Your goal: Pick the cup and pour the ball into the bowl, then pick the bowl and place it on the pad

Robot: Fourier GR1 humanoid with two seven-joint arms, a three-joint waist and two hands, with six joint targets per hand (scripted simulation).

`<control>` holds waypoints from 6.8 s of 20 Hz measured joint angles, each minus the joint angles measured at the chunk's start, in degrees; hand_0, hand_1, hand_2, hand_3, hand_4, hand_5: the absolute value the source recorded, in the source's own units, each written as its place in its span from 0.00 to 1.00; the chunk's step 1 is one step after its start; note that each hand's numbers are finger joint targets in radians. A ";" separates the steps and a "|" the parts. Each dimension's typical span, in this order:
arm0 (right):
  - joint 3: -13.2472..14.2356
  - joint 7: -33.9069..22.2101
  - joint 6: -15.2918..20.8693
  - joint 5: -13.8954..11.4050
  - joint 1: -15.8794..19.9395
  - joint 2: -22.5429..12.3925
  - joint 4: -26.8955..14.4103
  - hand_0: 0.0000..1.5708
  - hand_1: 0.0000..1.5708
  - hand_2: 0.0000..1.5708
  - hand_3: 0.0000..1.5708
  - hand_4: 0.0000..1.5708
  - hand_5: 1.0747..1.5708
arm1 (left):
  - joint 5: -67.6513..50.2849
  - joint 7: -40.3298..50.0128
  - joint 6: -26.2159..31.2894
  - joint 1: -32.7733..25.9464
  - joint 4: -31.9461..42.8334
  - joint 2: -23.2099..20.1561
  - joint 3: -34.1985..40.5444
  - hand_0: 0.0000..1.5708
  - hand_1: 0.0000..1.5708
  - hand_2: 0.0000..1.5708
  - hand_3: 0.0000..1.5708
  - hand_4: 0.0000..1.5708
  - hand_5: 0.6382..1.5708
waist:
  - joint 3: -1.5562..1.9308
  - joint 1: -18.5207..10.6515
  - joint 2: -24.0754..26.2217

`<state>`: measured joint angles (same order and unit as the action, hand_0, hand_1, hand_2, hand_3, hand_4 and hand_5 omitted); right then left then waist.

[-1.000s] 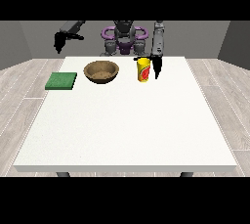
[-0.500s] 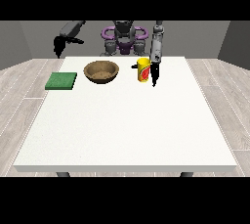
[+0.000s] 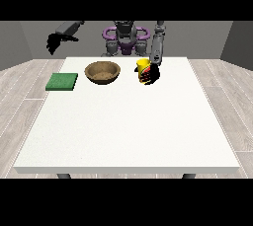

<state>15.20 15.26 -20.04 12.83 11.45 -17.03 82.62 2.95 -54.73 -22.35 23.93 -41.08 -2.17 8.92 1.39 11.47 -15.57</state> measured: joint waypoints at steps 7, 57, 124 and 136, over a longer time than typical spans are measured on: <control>1.55 -2.81 -0.45 0.68 -0.81 -1.45 -4.50 0.00 0.00 0.00 0.00 0.00 1.00 | 5.11 8.16 -4.88 0.67 1.44 -1.09 -4.56 0.88 0.88 1.00 1.00 1.00 0.75 | -0.93 -2.03 6.51; 4.39 2.92 -6.79 -0.11 1.02 -5.46 -26.36 0.00 0.00 0.00 0.00 0.00 1.00 | 88.16 75.50 17.32 36.61 10.29 -1.44 -57.77 0.92 0.92 1.00 1.00 0.97 0.53 | -1.34 -4.67 19.10; -8.08 -3.96 43.45 -20.91 10.27 7.22 -43.92 1.00 1.00 1.00 0.62 0.52 0.98 | -0.52 40.66 21.34 -3.42 -28.11 -6.53 -5.88 0.00 0.00 0.00 0.00 0.62 0.84 | -2.42 -19.14 13.42; -10.20 -28.20 32.34 -20.99 13.01 -0.52 -35.06 1.00 1.00 1.00 0.30 0.53 1.00 | -1.73 39.84 20.51 -10.25 -22.35 -8.65 -1.25 0.00 0.00 0.00 0.00 0.65 0.84 | -1.49 -9.43 22.84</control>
<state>5.00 -12.94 12.30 -8.16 24.46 -17.55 47.56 1.23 -14.89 -1.84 13.68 -63.43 -10.82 7.67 -0.10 2.04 7.27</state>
